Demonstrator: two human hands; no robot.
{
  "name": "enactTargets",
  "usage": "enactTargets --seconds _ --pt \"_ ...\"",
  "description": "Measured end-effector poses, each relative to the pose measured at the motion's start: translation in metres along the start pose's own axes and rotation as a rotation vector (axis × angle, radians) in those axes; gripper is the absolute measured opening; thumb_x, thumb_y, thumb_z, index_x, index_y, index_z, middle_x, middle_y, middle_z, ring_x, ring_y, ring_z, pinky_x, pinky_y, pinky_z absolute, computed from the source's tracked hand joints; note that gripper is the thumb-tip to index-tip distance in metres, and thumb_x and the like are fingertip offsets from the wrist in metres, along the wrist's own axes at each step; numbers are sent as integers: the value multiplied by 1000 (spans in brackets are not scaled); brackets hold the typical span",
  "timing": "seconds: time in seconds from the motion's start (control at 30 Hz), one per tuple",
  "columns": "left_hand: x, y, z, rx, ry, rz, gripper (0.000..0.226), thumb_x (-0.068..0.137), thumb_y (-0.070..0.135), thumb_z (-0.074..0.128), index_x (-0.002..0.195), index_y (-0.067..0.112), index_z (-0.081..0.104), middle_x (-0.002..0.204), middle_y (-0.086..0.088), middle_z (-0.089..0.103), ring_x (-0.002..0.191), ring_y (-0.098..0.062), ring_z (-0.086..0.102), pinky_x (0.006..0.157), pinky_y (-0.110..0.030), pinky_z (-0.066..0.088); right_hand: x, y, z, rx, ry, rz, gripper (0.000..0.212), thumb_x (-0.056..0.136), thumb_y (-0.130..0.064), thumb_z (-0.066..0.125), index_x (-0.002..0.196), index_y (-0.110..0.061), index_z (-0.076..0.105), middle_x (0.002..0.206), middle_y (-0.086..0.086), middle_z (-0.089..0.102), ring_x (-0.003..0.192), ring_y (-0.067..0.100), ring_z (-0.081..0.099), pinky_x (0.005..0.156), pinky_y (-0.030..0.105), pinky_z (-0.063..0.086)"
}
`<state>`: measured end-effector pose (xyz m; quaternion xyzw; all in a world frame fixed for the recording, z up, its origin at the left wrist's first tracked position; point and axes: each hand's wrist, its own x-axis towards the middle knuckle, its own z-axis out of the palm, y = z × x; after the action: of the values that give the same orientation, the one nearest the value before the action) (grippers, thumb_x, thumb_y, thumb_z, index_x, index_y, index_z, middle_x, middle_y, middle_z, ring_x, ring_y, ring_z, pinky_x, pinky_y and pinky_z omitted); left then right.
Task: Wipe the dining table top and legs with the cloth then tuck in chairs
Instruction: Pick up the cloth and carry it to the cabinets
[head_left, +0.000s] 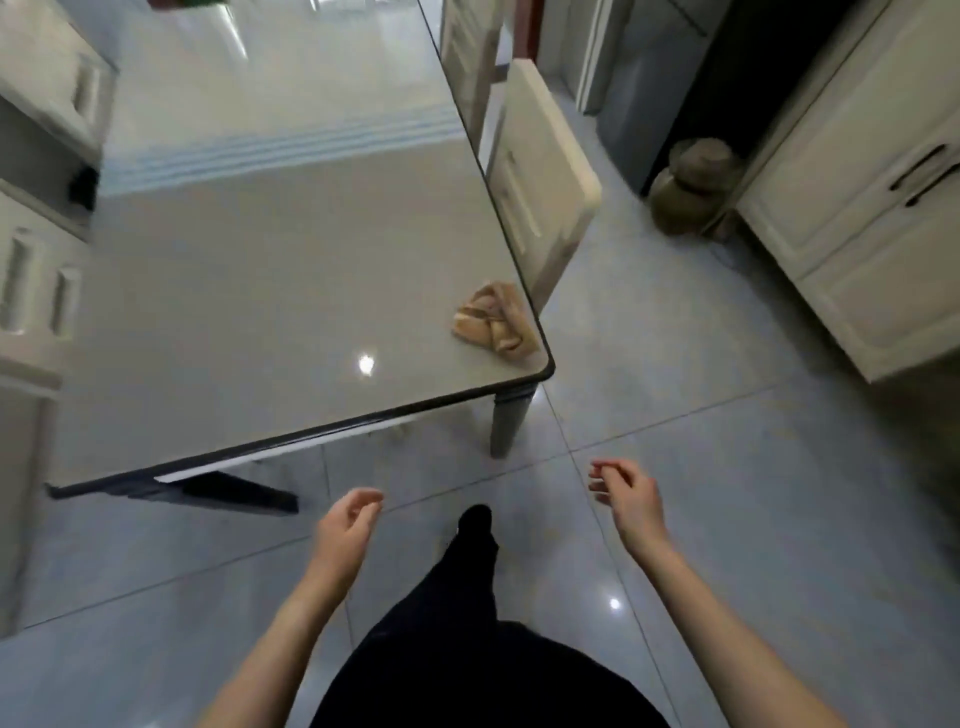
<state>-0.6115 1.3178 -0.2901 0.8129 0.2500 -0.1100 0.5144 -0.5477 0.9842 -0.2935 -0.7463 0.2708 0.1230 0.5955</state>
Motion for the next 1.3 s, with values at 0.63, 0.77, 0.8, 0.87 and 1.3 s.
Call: enactTargets --seconds 0.63,0.77,0.8,0.87,1.3 --pt "211 59 -1 771 -78 160 56 92 26 46 146 23 32 156 0 22 145 -22 17 116 -45 19 212 -142 182 -998 -146 -274 74 83 -44 65 146 -26 29 145 20 30 128 43 36 109 43 32" --pt "213 62 -3 734 -70 148 54 92 24 47 144 23 35 154 0 26 144 -23 20 116 -46 23 213 -141 183 -808 -126 -281 42 78 -23 69 117 -18 52 117 17 44 102 36 54 95 32 42" --pt "214 62 -3 724 -74 141 53 91 23 48 143 23 37 154 -1 28 143 -23 21 115 -46 24 213 -141 181 -726 -114 -250 38 77 -20 69 112 -16 55 111 16 48 97 34 55 89 28 43" --pt "215 63 -4 708 -79 133 53 89 21 50 142 22 39 152 -1 30 142 -24 23 114 -44 26 208 -145 173 -542 -87 -195 27 77 -18 69 102 -13 59 100 12 60 92 28 57 75 25 40" --pt "207 146 66 453 -271 217 27 91 13 49 116 14 59 112 -5 61 102 -24 59 88 -35 46 104 -92 -20 127 304 8 37 81 -11 74 111 -9 54 97 -1 61 86 11 57 68 11 46"
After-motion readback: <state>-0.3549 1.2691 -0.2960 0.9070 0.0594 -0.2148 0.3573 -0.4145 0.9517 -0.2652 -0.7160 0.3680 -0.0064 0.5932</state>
